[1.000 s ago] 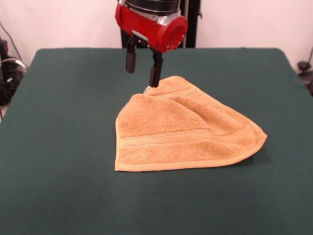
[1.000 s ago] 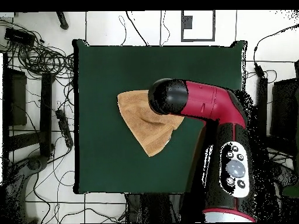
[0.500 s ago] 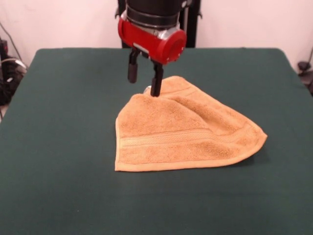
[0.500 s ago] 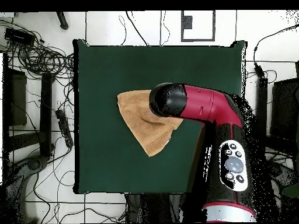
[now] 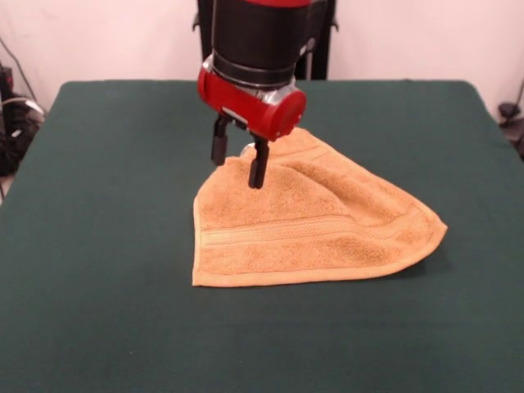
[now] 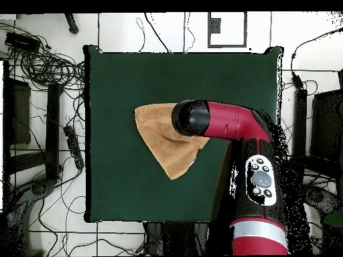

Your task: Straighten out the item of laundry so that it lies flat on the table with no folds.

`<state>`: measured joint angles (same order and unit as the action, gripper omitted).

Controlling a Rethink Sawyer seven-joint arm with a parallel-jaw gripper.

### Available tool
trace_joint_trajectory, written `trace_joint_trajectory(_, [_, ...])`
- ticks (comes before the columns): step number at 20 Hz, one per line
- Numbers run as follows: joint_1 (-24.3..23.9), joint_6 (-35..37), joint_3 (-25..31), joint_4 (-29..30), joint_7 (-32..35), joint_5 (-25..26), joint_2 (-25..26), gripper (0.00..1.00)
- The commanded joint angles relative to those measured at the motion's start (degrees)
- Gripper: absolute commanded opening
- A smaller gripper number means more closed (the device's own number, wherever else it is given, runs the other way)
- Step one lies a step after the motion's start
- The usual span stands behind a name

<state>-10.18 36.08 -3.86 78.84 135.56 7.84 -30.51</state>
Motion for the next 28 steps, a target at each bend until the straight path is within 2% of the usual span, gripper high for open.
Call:
trace_joint_trajectory(1, [0.0,-0.6,6.4,-1.0,-3.7,2.2,5.5,1.00])
trace_joint_trajectory(6, [-0.6,-1.9,6.6,-4.2,-4.4,2.8,8.7,1.00])
trace_joint_trajectory(13, [-0.6,-2.0,6.6,-5.8,-4.0,3.3,9.9,1.00])
trace_joint_trajectory(20, [-0.8,-3.0,6.8,-10.1,-3.8,4.0,13.8,1.00])
trace_joint_trajectory(28, [-1.1,-3.7,7.0,-12.1,-4.2,4.1,15.8,1.00])
